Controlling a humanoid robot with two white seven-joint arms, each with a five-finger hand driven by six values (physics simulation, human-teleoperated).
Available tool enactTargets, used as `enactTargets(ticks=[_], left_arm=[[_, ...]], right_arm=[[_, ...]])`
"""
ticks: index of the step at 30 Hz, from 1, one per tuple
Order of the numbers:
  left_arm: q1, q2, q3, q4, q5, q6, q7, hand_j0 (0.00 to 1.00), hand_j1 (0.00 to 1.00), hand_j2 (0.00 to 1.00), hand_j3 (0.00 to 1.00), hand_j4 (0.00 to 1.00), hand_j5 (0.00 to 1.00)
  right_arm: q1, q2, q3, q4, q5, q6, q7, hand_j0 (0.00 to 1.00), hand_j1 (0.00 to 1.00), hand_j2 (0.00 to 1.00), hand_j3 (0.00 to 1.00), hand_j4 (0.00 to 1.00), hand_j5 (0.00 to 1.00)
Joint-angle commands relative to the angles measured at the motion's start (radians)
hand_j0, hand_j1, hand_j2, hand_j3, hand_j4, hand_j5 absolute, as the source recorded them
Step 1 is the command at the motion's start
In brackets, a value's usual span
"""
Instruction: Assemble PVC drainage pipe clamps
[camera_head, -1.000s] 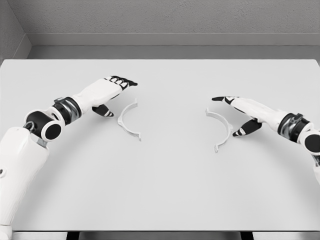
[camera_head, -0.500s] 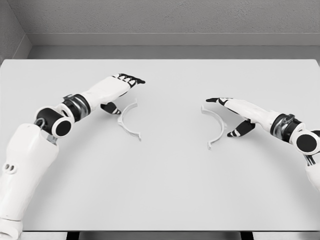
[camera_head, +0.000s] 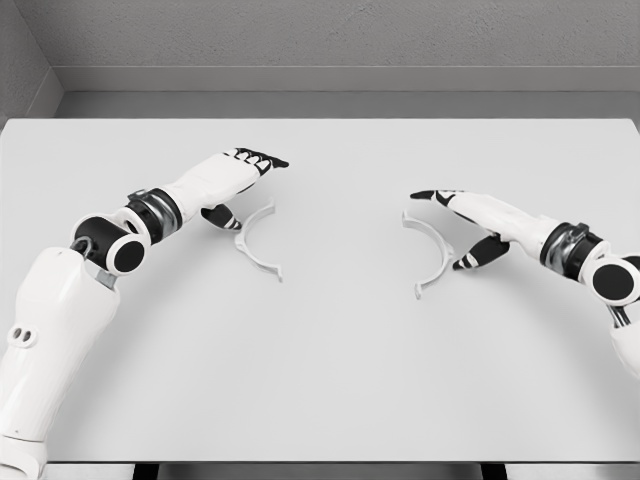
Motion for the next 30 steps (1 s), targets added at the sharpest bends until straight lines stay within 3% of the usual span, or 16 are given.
enactTargets(ticks=[1, 12, 17, 30], left_arm=[[0.0, 0.0, 0.001, 0.008, 0.002, 0.001, 0.001, 1.0, 1.0, 1.0, 1.0, 1.0, 1.0], [0.0, -0.02, -0.002, 0.019, 0.002, 0.001, 0.001, 1.0, 1.0, 1.0, 1.0, 1.0, 1.0], [-0.017, -0.029, -0.051, 0.016, 0.002, 0.035, 0.001, 1.0, 1.0, 1.0, 1.0, 1.0, 1.0], [-0.031, -0.103, -0.042, 0.017, -0.044, 0.038, 0.001, 1.0, 1.0, 1.0, 1.0, 1.0, 1.0]], right_arm=[[0.0, -0.001, 0.0, -0.002, -0.004, 0.003, 0.0, 1.0, 1.0, 1.0, 1.0, 1.0, 1.0], [-0.002, 0.019, 0.004, 0.001, -0.004, 0.003, 0.0, 1.0, 1.0, 1.0, 1.0, 1.0, 1.0], [-0.002, 0.022, 0.004, -0.001, -0.004, 0.003, 0.001, 1.0, 1.0, 1.0, 1.0, 1.0, 1.0], [-0.008, 0.037, 0.022, -0.004, -0.004, 0.004, 0.001, 1.0, 1.0, 1.0, 1.0, 1.0, 1.0]])
